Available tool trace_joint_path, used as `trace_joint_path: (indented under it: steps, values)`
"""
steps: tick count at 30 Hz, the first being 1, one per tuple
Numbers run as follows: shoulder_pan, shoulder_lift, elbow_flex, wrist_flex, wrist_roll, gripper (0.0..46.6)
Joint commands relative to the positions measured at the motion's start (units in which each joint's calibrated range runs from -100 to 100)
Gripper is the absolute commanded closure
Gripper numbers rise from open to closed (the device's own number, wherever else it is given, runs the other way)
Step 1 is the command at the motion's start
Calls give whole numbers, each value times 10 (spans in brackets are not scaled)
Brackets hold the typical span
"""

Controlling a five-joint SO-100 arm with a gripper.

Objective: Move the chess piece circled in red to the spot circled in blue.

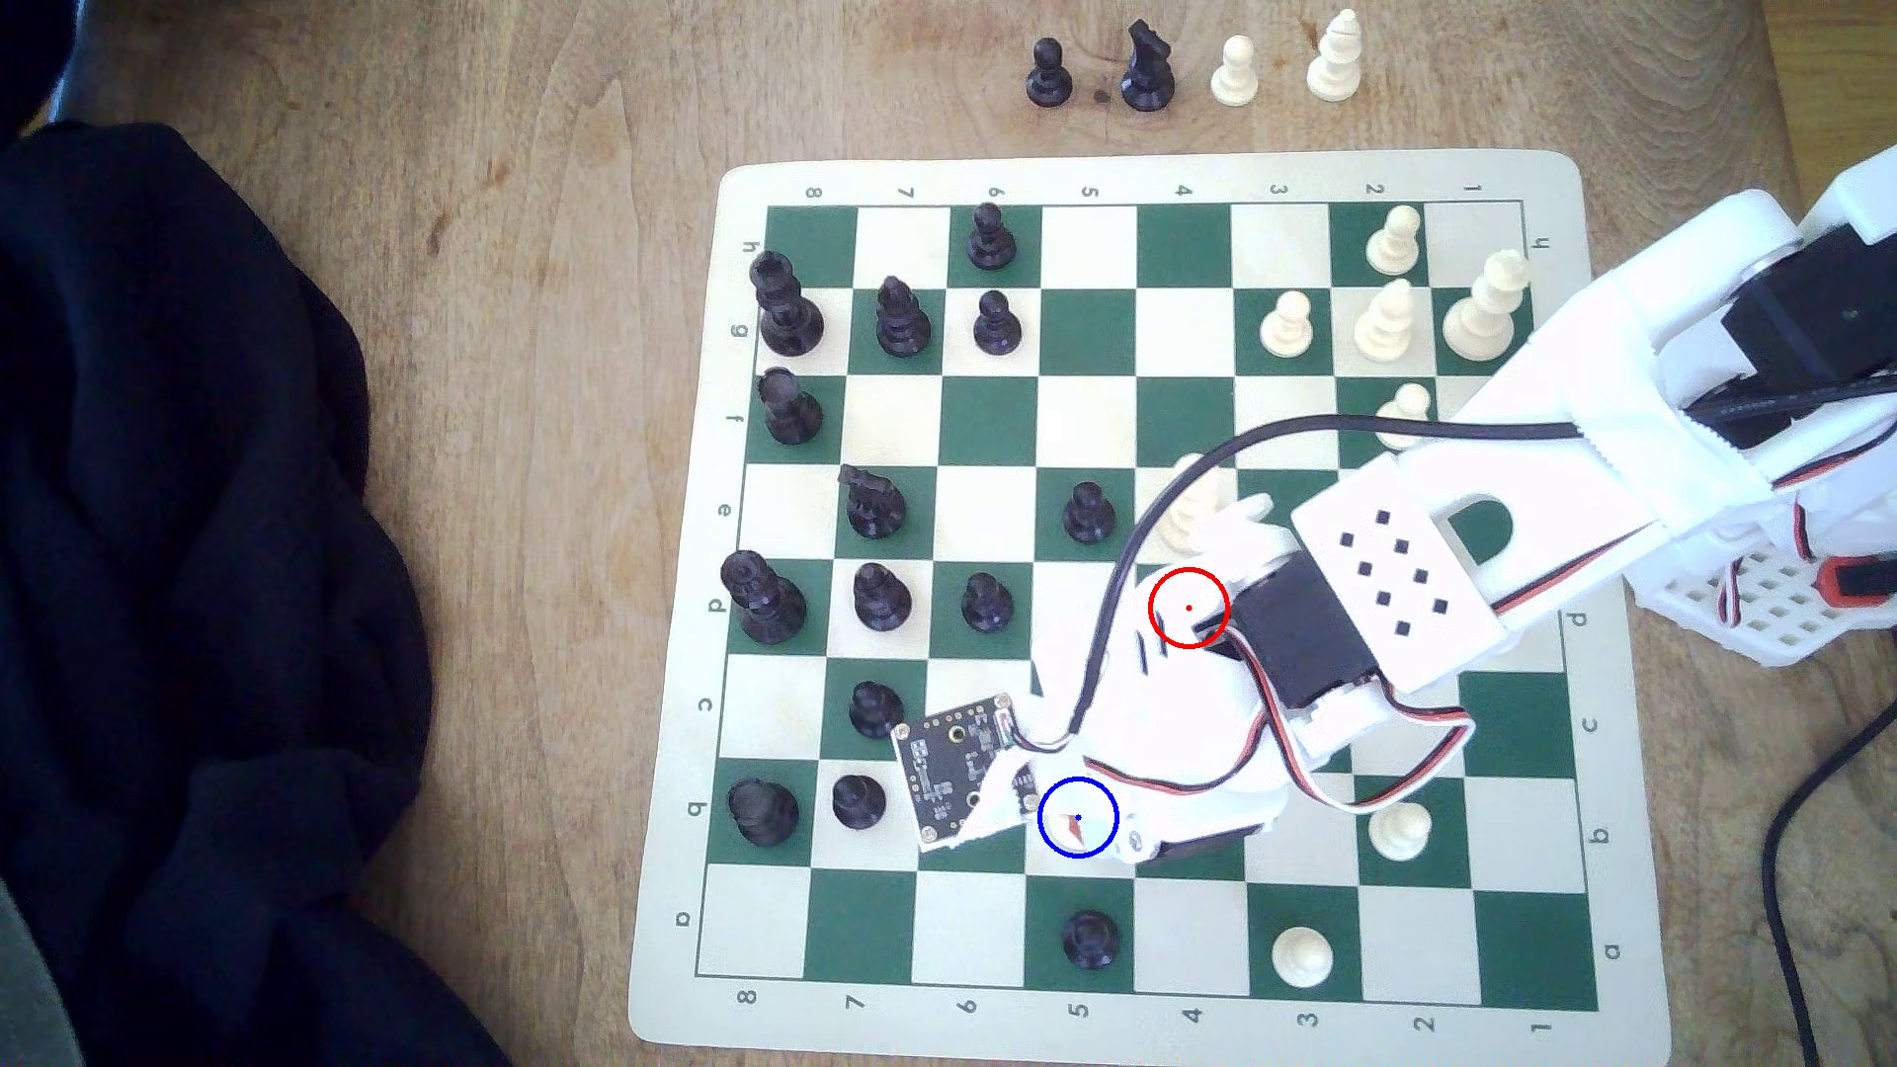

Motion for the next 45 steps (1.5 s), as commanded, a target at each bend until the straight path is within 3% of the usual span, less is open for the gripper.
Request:
trace_joint_path:
  steps: [1, 5, 16, 23, 37, 45]
  values:
    - [-2, 0, -56, -4, 0, 452]
    - [-2, 4, -53, -4, 0, 382]
    - [10, -79, -45, 54, 1, 337]
    - [10, -222, 0, 148, 0, 300]
    - [23, -490, 233, 164, -6, 305]
    - [89, -671, 371, 186, 1, 328]
